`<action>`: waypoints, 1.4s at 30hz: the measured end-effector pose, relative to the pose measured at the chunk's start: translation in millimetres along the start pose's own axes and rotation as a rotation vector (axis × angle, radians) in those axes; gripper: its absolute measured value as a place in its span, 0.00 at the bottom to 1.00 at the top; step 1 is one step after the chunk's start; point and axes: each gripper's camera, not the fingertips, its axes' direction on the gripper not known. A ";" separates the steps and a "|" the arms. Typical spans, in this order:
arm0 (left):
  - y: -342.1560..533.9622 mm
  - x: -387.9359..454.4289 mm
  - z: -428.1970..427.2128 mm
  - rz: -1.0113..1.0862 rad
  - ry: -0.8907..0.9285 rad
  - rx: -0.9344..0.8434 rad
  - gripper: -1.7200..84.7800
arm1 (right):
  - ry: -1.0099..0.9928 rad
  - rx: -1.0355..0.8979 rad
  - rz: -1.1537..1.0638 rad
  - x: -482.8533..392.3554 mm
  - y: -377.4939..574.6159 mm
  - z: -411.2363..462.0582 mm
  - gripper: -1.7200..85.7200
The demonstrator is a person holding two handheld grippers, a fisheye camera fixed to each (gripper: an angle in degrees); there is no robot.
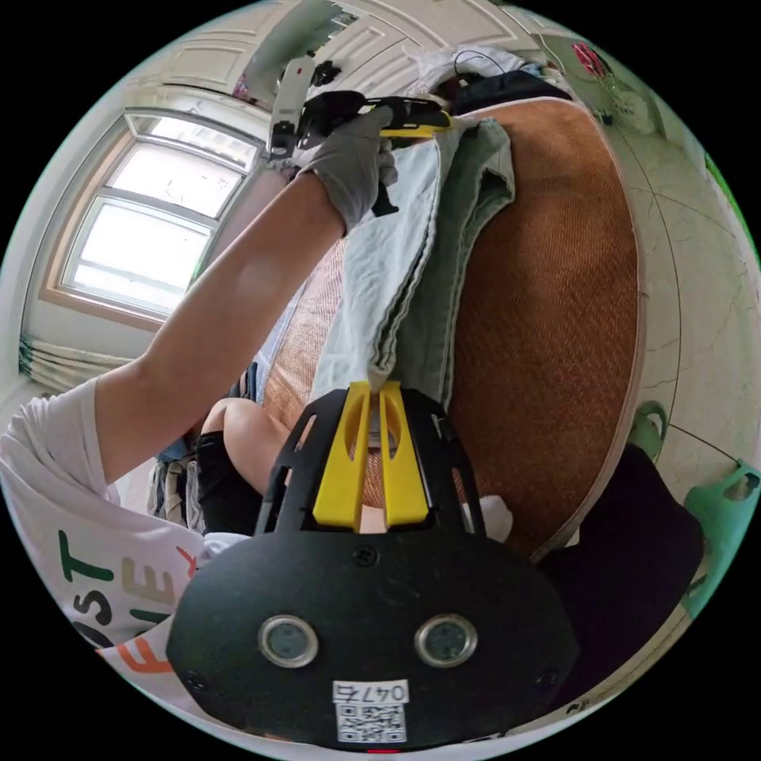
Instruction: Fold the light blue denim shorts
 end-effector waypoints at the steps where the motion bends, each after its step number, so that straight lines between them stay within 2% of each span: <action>1: 0.6 -3.2 4.3 0.008 0.003 -0.018 0.05 | 0.001 -0.018 0.008 1.1 -0.8 3.4 0.01; 8: 1.1 -91.3 -31.5 -0.057 0.064 0.026 0.05 | -0.037 -0.094 0.095 19.7 -8.3 14.2 0.01; 10: 5.6 -114.1 -86.4 -0.088 0.047 0.169 0.04 | -0.064 -0.072 0.106 19.8 -10.3 6.8 0.01; 12: 21.7 -127.0 -140.3 -0.032 0.010 0.315 0.04 | -0.052 -0.056 0.091 14.2 -12.8 -1.0 0.01; 13: 21.8 -129.9 -138.3 -0.009 0.021 0.300 0.04 | -0.048 -0.061 0.088 13.3 -13.6 -1.1 0.01; 15: 6.4 -150.2 -91.0 0.036 0.092 0.098 0.05 | -0.054 -0.092 0.096 14.4 -16.9 3.5 0.01; 18: -12.6 -192.2 -36.6 0.017 0.154 -0.094 0.07 | -0.070 -0.101 0.109 16.7 -20.8 2.3 0.01; 20: -23.1 -230.3 -36.9 -0.027 0.229 -0.113 0.10 | -0.078 -0.101 0.114 17.5 -23.1 -1.0 0.01; 22: -31.0 -272.8 -57.3 -0.071 0.303 -0.107 0.14 | -0.104 -0.101 0.134 20.9 -25.1 -4.2 0.01; 24: -32.3 -326.9 -109.9 -0.030 0.360 -0.095 0.17 | -0.152 -0.094 0.169 27.3 -26.3 -8.7 0.01; 29: 32.3 -458.2 -241.0 0.044 0.353 -0.142 0.16 | -0.255 -0.092 0.234 38.1 -28.2 -14.4 0.01; 32: 104.5 -545.4 -299.9 -0.027 0.347 -0.233 0.16 | -0.533 -0.041 0.299 41.9 -27.9 -24.6 0.01; 33: 133.8 -574.6 -318.2 -0.066 0.363 -0.270 0.16 | -0.572 -0.041 0.315 41.9 -27.5 -25.6 0.01; 34: 147.5 -587.1 -326.0 -0.082 0.372 -0.288 0.16 | -0.546 -0.058 0.314 41.0 -27.7 -24.8 0.01; 36: 188.5 -619.7 -347.7 -0.108 0.387 -0.351 0.16 | -0.351 -0.173 0.307 35.4 -25.0 -11.3 0.01; 39: 206.0 -631.8 -354.7 -0.063 0.332 -0.434 0.16 | -0.405 -0.173 0.349 24.2 -18.3 -5.4 0.01; 42: 198.3 -629.5 -361.9 0.013 0.339 -0.454 0.16 | -0.285 -0.157 0.308 3.6 -16.9 -9.9 0.02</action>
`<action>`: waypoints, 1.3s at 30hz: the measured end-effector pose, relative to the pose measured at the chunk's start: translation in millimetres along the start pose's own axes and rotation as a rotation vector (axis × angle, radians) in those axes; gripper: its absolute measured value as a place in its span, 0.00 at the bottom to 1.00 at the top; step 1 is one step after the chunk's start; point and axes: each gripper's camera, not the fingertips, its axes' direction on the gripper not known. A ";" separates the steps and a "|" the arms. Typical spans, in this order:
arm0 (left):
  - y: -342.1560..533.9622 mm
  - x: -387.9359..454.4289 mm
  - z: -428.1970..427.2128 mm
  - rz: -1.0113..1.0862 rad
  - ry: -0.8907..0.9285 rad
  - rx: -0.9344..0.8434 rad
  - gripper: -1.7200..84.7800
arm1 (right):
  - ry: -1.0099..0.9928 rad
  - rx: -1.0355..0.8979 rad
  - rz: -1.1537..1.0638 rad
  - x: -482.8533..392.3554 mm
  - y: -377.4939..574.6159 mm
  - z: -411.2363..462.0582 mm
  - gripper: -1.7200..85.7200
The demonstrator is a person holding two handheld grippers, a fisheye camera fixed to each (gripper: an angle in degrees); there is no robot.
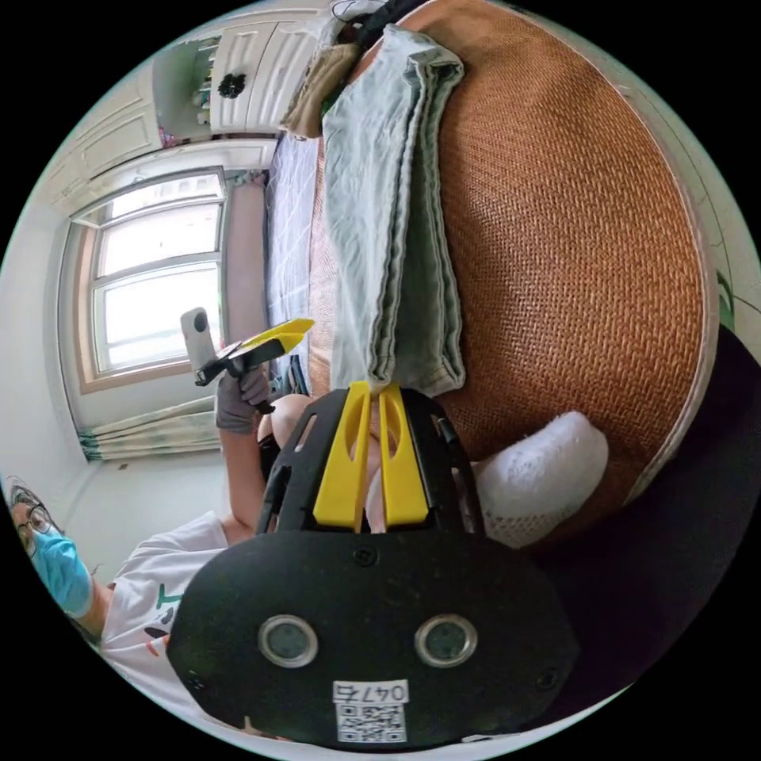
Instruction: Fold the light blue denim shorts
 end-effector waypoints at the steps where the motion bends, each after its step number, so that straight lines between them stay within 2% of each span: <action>1: -1.9 -0.2 -0.1 0.009 -0.006 -0.010 0.16 | 0.028 0.001 0.002 -0.7 1.0 1.7 0.02; 5: -9.4 -17.5 26.7 0.000 -0.077 -0.233 0.16 | 0.132 -0.105 -0.077 -18.8 2.2 13.8 0.11; 7: -7.7 -16.1 13.2 0.014 -0.091 -0.244 0.16 | 0.171 -0.168 -0.132 -35.3 8.2 13.9 0.11; 8: -5.4 -13.1 -1.4 0.032 -0.095 -0.245 0.16 | 0.252 -0.172 -0.166 -45.4 14.0 9.7 0.10; 12: 11.0 -1.1 -52.8 0.079 -0.083 -0.274 0.15 | 0.475 -0.045 -0.231 -62.3 20.2 -11.2 0.11; 16: 25.8 14.1 -105.9 0.130 -0.033 -0.201 0.15 | 0.501 -0.047 -0.213 -51.9 2.8 -5.1 0.12; 20: 37.2 38.2 -128.9 0.202 0.013 -0.225 0.15 | 0.526 -0.103 -0.207 -43.7 -6.5 5.9 0.07; 23: 37.3 81.1 -144.9 0.280 -0.030 -0.250 0.15 | 0.414 -0.131 -0.204 -39.5 -4.7 4.8 0.06; 28: 40.3 195.4 -201.9 0.482 -0.096 -0.102 0.18 | 0.300 -0.174 -0.175 -22.5 -7.3 2.4 0.04; 31: 49.4 282.4 -205.8 0.603 -0.132 -0.063 0.23 | 0.056 -0.166 -0.109 -4.9 -7.4 -9.8 0.04; 33: 55.3 346.7 -183.6 0.643 -0.245 -0.119 0.25 | -0.106 -0.108 -0.070 3.5 -0.6 -23.9 0.03; 37: 60.7 427.8 -148.6 0.609 -0.471 -0.168 0.22 | -0.201 -0.048 -0.057 1.3 11.4 -36.5 0.03; 39: 62.5 476.9 -134.6 0.580 -0.725 -0.192 0.16 | -0.249 -0.020 -0.063 -5.7 17.4 -40.8 0.03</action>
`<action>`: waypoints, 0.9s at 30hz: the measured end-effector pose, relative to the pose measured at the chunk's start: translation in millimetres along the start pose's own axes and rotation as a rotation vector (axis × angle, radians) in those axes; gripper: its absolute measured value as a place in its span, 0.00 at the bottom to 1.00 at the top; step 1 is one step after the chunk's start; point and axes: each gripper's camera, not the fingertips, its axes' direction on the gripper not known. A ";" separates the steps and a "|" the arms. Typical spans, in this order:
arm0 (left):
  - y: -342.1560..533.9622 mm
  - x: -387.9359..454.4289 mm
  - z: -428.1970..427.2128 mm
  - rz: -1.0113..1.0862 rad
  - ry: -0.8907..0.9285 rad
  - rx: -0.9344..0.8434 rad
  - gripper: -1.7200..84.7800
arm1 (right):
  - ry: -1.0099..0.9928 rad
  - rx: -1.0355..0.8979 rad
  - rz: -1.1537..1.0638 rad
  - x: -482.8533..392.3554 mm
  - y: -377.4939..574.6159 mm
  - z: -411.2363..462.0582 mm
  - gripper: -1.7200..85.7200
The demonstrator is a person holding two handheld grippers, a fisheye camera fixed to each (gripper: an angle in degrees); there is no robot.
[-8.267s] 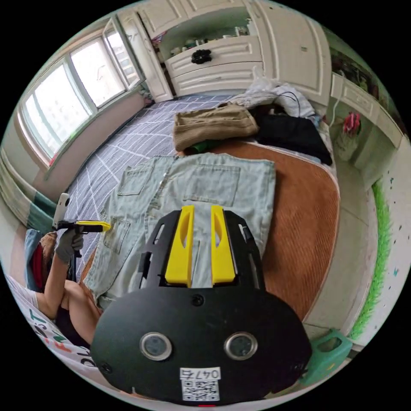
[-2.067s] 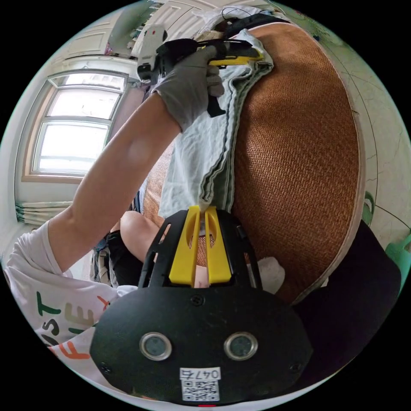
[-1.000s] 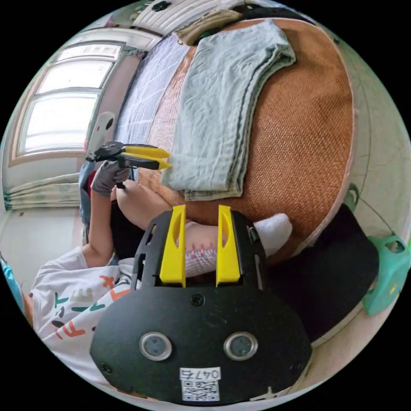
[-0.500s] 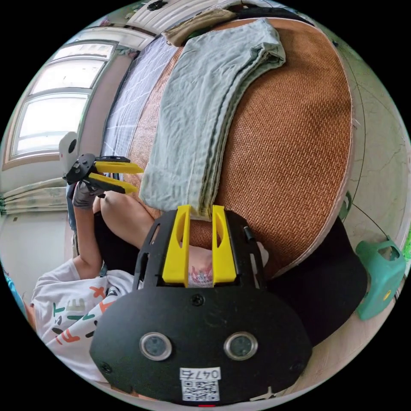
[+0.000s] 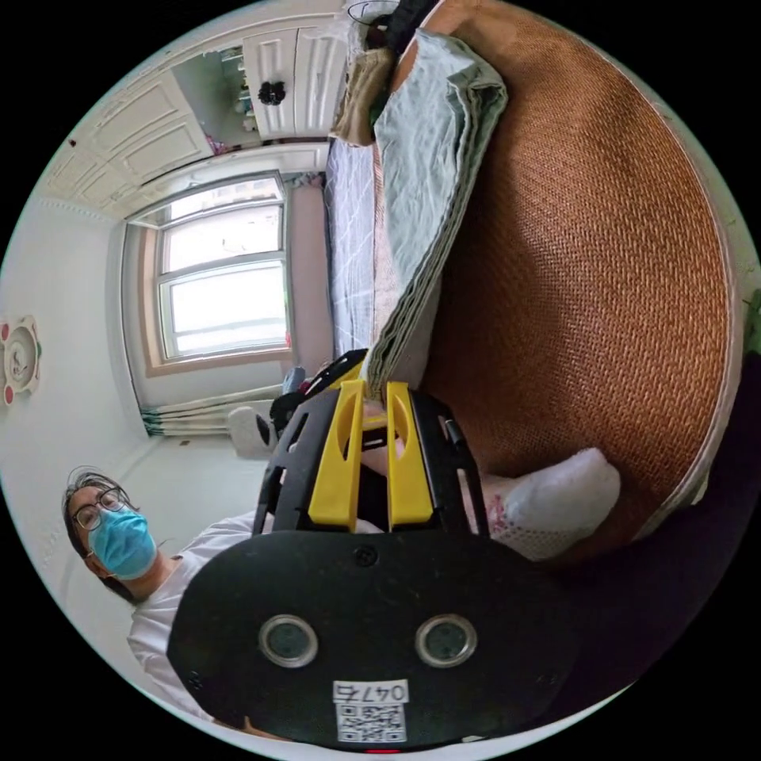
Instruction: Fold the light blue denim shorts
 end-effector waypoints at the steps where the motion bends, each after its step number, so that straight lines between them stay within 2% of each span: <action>1: -4.9 8.8 -5.8 -0.001 -0.055 -0.022 0.13 | -0.008 0.006 -0.003 -2.4 1.2 -0.6 0.03; 3: -17.3 43.6 -40.5 0.021 -0.242 -0.049 0.09 | 0.001 0.007 -0.034 -15.0 6.7 -2.8 0.03; 6: -25.7 85.0 -98.1 0.143 -0.280 -0.103 0.09 | 0.052 -0.077 -0.120 -40.6 22.6 0.7 0.03; 8: -26.4 110.0 -134.5 0.246 -0.220 -0.138 0.08 | 0.103 -0.172 -0.184 -59.2 41.0 9.6 0.03; 12: -38.0 160.7 -184.9 0.453 0.024 -0.188 0.08 | 0.175 -0.443 -0.335 -86.1 82.4 35.0 0.02; 14: -51.3 170.5 -182.8 0.494 0.029 -0.237 0.08 | 0.228 -0.413 -0.437 -95.7 87.6 27.5 0.02; 18: -97.5 172.0 -177.9 0.512 0.091 -0.308 0.08 | 0.377 -0.133 -0.575 -109.6 59.3 -4.7 0.01; 20: -117.9 175.4 -180.4 0.526 0.090 -0.319 0.08 | 0.446 -0.100 -0.602 -109.1 37.0 -1.0 0.01; 22: -136.3 176.0 -181.1 0.536 0.073 -0.329 0.08 | 0.533 -0.152 -0.619 -102.1 14.6 16.5 0.01; 26: -167.2 162.4 -176.1 0.511 0.087 -0.348 0.08 | 0.826 -0.477 -0.468 -41.1 -10.0 59.7 0.01; 27: -175.4 158.6 -172.0 0.507 0.094 -0.345 0.08 | 0.747 -0.442 -0.431 -33.6 -7.4 51.8 0.01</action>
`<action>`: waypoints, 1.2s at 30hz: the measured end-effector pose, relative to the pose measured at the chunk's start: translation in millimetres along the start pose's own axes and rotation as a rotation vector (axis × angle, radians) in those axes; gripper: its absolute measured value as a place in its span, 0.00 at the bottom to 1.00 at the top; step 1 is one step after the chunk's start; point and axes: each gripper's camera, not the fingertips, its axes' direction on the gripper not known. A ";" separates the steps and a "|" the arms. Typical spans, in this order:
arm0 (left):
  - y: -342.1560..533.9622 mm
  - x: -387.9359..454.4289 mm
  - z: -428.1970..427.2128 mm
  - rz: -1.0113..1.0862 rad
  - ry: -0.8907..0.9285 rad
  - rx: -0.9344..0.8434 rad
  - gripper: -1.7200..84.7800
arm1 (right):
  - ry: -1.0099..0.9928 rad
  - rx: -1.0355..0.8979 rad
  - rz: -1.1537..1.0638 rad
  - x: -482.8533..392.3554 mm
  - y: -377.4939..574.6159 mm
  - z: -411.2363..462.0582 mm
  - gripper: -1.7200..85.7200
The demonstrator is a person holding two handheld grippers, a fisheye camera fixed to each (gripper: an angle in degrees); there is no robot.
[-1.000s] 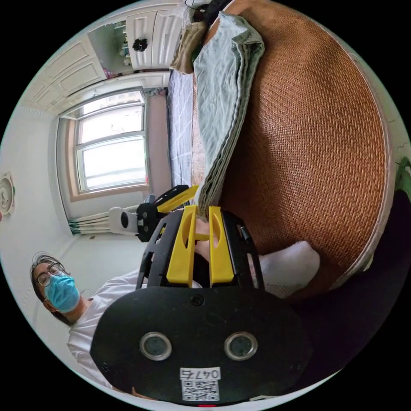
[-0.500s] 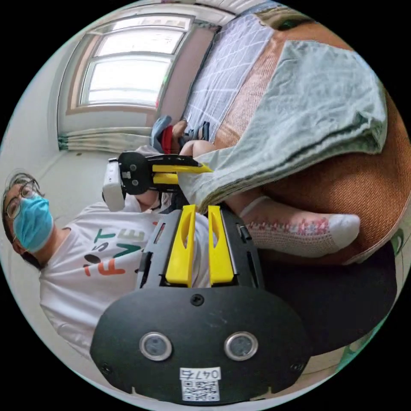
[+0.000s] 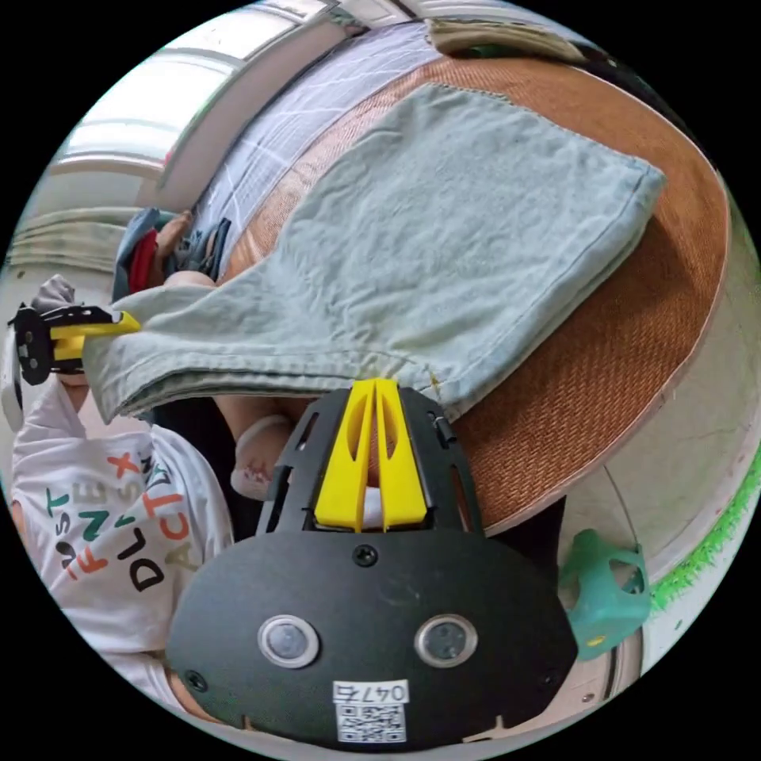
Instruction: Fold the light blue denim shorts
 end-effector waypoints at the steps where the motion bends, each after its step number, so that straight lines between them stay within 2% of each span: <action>1: -4.1 -4.4 2.2 0.001 0.004 -0.007 0.08 | -0.040 0.019 0.023 3.2 4.4 -2.1 0.01; 4: -34.8 -31.7 16.0 0.053 0.022 -0.030 0.08 | -0.057 0.074 -0.013 -7.6 17.7 -18.1 0.01; 6: -69.4 -67.8 31.3 0.128 0.061 -0.068 0.08 | -0.091 0.257 -0.106 -24.5 18.3 -39.4 0.01; 8: -95.7 -104.3 43.3 0.184 0.080 -0.100 0.08 | -0.145 0.342 -0.149 -25.4 9.2 -45.0 0.01; 10: -123.1 -153.5 58.5 0.211 0.080 -0.121 0.08 | -0.182 0.296 -0.147 -16.1 -7.6 -33.1 0.01; 11: -142.7 -193.6 72.2 0.209 0.066 -0.132 0.09 | -0.232 0.186 -0.119 -5.8 -20.5 -17.3 0.01; 13: -173.1 -270.8 96.8 0.109 0.024 -0.111 0.12 | -0.291 0.115 -0.065 8.7 -27.9 -1.3 0.01; 15: -196.6 -391.0 136.4 -0.227 -0.064 -0.056 0.20 | -0.358 0.213 0.064 30.4 -17.6 -2.8 0.01; 16: -194.7 -413.0 144.7 -0.298 -0.087 -0.025 0.20 | -0.381 0.243 0.100 36.5 -13.4 -4.4 0.01; 18: -160.7 -463.6 175.2 -0.528 -0.055 0.216 0.21 | -0.436 0.364 0.214 55.9 6.2 -12.6 0.02; 19: -148.7 -468.5 186.1 -0.569 -0.016 0.282 0.21 | -0.449 0.385 0.227 59.1 10.6 -14.4 0.02; 21: -101.5 -463.4 256.1 -0.696 0.159 0.438 0.21 | -0.480 0.438 0.282 68.2 26.5 -18.5 0.05; 22: -91.3 -455.8 279.4 -0.716 0.203 0.456 0.21 | -0.488 0.452 0.291 69.6 30.3 -19.0 0.06; 26: -31.7 -349.9 481.4 -0.848 0.455 0.522 0.21 | -0.622 0.573 0.250 64.3 47.3 -18.9 0.09; 30: 1.9 -232.5 692.1 -1.051 0.713 0.601 0.21 | -0.507 0.521 0.218 43.2 27.3 -16.7 0.11; 31: 3.2 -220.0 718.4 -1.073 0.759 0.635 0.21 | -0.494 0.521 0.212 41.1 21.7 -18.0 0.11; 33: -1.1 -182.7 810.7 -1.143 0.917 0.800 0.21 | -0.399 0.546 0.179 32.6 -6.5 -27.7 0.12; 34: -4.7 -176.0 829.9 -1.152 0.943 0.837 0.21 | -0.353 0.553 0.169 30.5 -14.6 -30.3 0.13; 36: -19.9 -157.0 892.9 -1.179 1.010 0.979 0.21 | -0.152 0.535 0.171 29.0 -49.1 -34.0 0.14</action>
